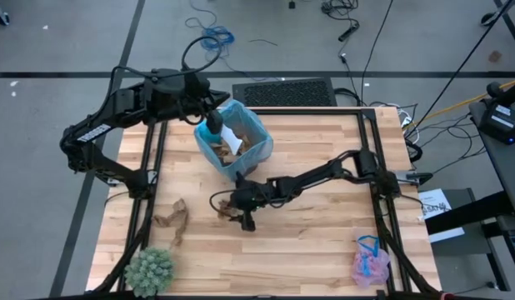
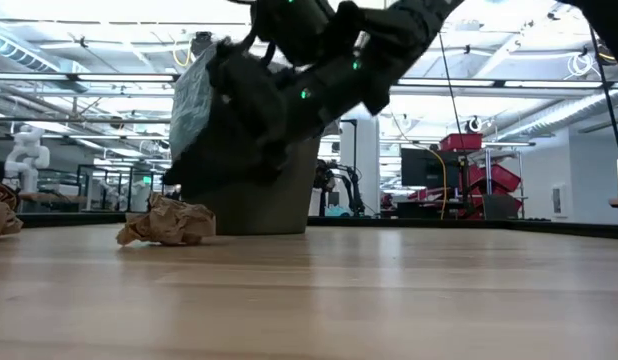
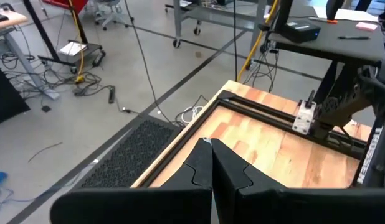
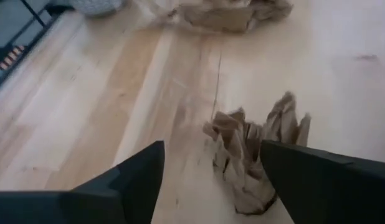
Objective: Pick and place trash into bin
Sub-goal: Put the brown paper into the brown trash bin
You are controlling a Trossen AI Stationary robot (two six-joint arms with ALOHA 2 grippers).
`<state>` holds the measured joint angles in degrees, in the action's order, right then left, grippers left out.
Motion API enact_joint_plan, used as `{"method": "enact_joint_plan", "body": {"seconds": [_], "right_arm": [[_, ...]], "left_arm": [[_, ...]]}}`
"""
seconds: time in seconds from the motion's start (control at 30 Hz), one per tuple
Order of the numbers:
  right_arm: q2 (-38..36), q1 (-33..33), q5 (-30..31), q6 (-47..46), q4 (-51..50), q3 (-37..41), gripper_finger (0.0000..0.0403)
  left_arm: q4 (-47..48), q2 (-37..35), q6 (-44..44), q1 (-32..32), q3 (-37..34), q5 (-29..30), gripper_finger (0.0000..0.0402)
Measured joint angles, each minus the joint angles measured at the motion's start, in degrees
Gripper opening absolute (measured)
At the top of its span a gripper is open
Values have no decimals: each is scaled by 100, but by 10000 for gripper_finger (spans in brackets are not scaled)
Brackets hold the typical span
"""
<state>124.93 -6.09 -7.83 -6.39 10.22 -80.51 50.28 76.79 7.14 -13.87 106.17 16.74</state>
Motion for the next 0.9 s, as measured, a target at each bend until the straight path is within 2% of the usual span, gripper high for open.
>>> {"method": "enact_joint_plan", "body": {"seconds": [0.3,0.47,0.73,0.9], "right_arm": [[348,95,14,-238,627,-1,250],[391,187,-358,-386,583,-9,232],[380,399,-1060,-778,-330,-28,169],[241,415,-1090,-697,-954,-24,107]], "left_arm": [[-1,0,4,0,0,6,0],[-2,0,-41,0,0,6,0],[0,0,-39,0,0,6,0],[-2,0,-37,0,0,6,0]]}}
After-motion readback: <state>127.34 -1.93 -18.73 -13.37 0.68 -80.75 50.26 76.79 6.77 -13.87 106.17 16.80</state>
